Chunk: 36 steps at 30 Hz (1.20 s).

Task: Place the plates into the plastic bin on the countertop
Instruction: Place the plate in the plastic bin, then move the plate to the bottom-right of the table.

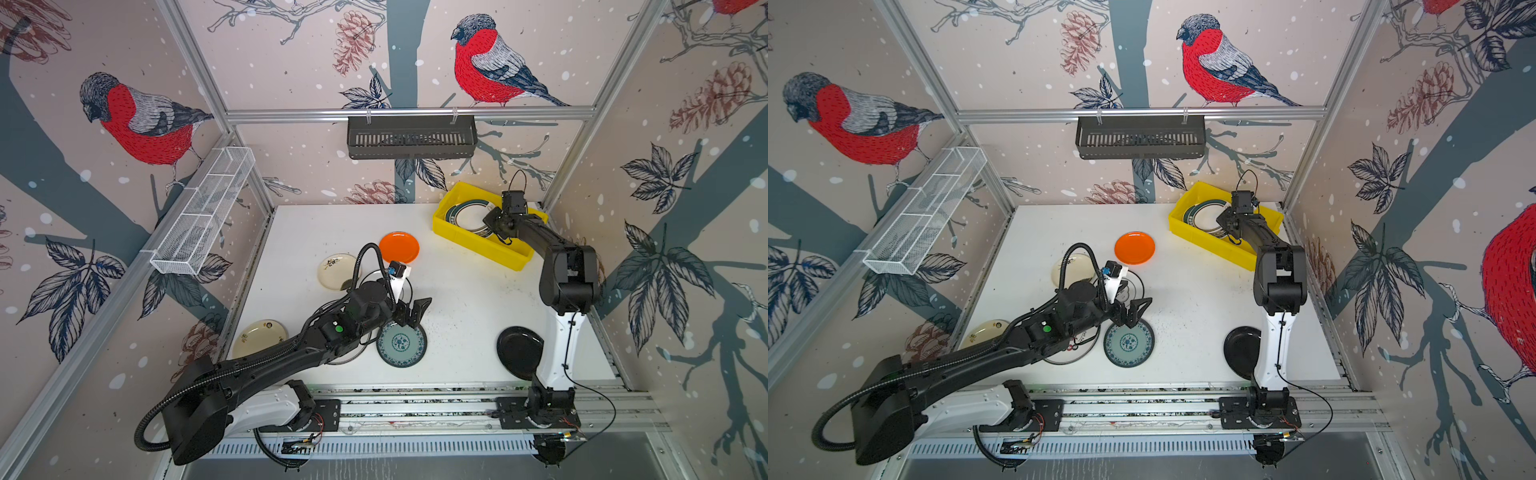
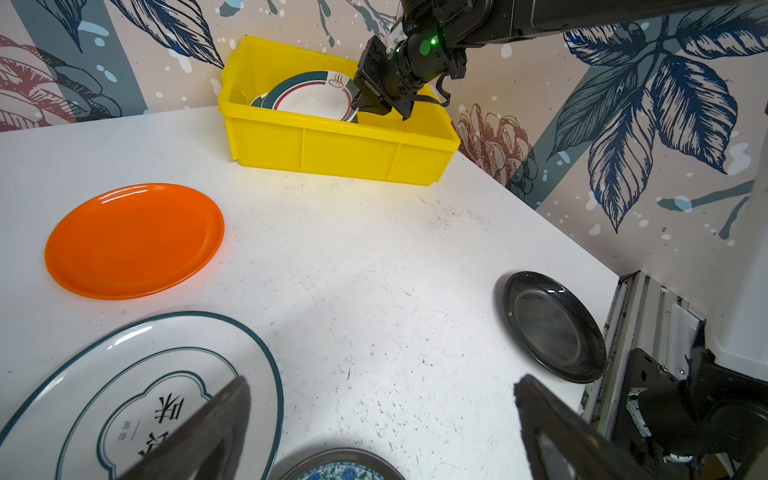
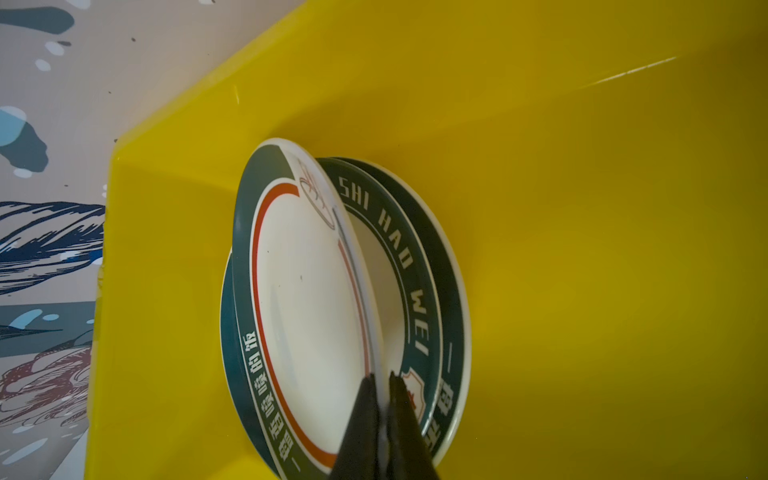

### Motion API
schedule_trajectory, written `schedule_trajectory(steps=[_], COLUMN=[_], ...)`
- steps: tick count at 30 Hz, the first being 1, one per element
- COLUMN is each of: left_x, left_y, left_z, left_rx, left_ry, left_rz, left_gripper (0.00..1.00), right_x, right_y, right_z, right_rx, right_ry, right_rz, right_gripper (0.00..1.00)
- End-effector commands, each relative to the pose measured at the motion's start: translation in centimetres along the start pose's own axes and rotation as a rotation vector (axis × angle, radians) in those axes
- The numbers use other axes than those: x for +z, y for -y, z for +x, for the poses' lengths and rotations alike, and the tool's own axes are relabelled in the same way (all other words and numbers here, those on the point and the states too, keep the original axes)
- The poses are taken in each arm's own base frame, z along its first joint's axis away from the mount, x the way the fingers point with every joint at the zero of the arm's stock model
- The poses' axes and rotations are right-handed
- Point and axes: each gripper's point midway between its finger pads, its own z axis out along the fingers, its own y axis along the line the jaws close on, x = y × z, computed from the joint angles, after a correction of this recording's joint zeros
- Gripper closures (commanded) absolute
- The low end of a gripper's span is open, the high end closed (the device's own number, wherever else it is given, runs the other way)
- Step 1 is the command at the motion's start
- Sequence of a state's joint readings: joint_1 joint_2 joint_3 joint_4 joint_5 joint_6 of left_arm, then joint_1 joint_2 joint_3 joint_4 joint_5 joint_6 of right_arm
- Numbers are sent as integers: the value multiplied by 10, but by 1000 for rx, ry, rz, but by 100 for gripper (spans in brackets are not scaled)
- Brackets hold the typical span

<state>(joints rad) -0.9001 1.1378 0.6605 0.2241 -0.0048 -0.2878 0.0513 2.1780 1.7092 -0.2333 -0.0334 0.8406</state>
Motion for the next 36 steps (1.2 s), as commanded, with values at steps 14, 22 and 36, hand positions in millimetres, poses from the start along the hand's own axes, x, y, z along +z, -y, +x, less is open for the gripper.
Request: schedule_trajectory(steps=[14,22,36], left_x=[-2,-9,-20], left_y=[-1,3,25], left_z=[-4,-2,13], left_rx=[10,-7,-136], left_ry=[-11,-1,-11], left_rz=[-9,15,144], left_gripper=[2,2,2], right_x=[-41,-123,-230], right_y=[-16,-28,-1], right_z=[-25,-29,61], right_rx=[-75,-197,-304], right_ry=[97,285,190], right_rz=[71,128,-39], right_gripper=[3,1,1])
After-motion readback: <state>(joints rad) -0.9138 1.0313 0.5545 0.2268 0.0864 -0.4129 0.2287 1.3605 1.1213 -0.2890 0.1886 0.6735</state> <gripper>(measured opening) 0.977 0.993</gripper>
